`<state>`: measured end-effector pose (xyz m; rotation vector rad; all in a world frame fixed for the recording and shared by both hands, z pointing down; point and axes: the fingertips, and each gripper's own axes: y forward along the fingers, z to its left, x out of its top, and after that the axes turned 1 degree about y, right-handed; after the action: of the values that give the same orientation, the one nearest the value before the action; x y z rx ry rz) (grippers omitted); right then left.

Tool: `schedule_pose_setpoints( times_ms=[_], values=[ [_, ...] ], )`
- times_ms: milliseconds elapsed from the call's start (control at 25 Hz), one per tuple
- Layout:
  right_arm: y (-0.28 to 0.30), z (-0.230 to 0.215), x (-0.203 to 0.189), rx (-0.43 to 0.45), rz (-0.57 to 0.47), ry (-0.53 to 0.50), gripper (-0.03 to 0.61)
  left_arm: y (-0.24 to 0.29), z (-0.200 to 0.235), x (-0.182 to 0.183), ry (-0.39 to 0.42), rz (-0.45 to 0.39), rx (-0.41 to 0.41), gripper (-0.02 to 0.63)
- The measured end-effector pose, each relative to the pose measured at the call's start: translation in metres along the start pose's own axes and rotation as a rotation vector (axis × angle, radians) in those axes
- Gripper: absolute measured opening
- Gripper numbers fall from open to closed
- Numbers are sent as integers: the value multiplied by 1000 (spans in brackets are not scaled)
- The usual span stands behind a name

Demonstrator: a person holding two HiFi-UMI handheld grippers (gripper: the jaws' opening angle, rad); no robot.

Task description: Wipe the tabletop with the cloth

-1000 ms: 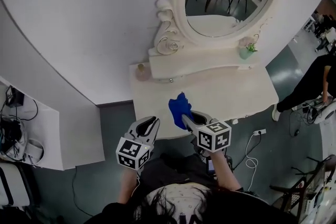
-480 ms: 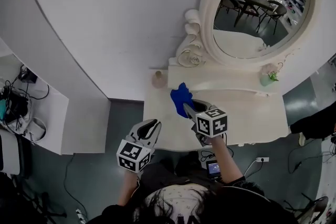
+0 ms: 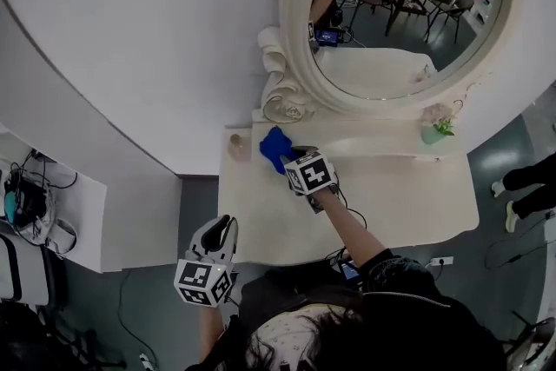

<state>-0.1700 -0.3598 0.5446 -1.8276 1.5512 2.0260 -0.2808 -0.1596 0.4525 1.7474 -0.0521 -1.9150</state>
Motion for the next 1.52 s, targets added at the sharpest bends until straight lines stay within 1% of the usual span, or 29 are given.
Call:
schedule_pose_setpoints(
  times_ms=[80,200,280,400,640,880,1040,1280,1520],
  values=[
    [4,-15,-7,-8,17,-34,89,2,-2,-2,-8,11,28,37],
    [0,-35,-11,-10,3,-52,91,11,-6,-4,-8,33,44,37],
    [-9,-53,-13,-40,2,-89,91,21,-13,-3,-3,41,38,37],
    [-27,-88,-20,-99,2,-125,89,38,-32,2,17,47,-1,37],
    [-69,-170,-40,-206,-21,-57,89,71,-77,13,70,60,-91,37],
    [-111,-234,-65,-291,-18,-45,89,101,-109,18,97,65,-134,37],
    [-140,-276,-81,-348,-19,-4,89,122,-130,25,108,57,-158,37],
    [-178,-326,-105,-417,-4,26,89,143,-162,27,125,61,-197,37],
    [-198,-351,-117,-444,-11,37,89,149,-177,25,151,71,-207,37]
  ],
)
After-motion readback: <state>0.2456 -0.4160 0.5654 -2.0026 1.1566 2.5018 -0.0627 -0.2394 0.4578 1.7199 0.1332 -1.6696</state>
